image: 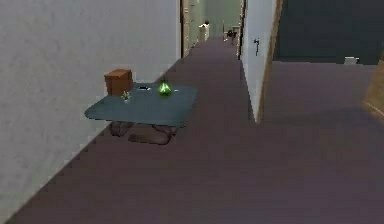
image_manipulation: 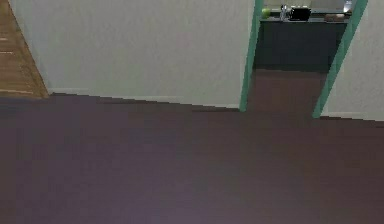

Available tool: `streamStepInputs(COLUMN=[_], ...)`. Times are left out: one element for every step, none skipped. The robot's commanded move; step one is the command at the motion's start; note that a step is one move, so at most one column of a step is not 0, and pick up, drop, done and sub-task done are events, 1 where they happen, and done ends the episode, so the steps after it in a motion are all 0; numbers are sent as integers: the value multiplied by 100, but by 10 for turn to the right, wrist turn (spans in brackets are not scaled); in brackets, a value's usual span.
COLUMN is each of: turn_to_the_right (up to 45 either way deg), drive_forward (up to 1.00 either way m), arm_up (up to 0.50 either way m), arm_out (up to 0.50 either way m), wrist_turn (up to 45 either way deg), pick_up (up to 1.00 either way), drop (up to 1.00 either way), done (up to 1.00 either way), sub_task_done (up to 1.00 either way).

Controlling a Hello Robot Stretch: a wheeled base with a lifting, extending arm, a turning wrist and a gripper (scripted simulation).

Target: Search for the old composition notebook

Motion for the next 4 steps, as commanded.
streamStepInputs(turn_to_the_right=[60,0,0,30], drive_forward=[0,100,100,0], arm_up=[0,0,0,0], arm_out=[0,0,0,0], wrist_turn=[0,0,0,0], pick_up=[0,0,0,0], drop=[0,0,0,0], done=[0,0,0,0], sub_task_done=[0,0,0,0])
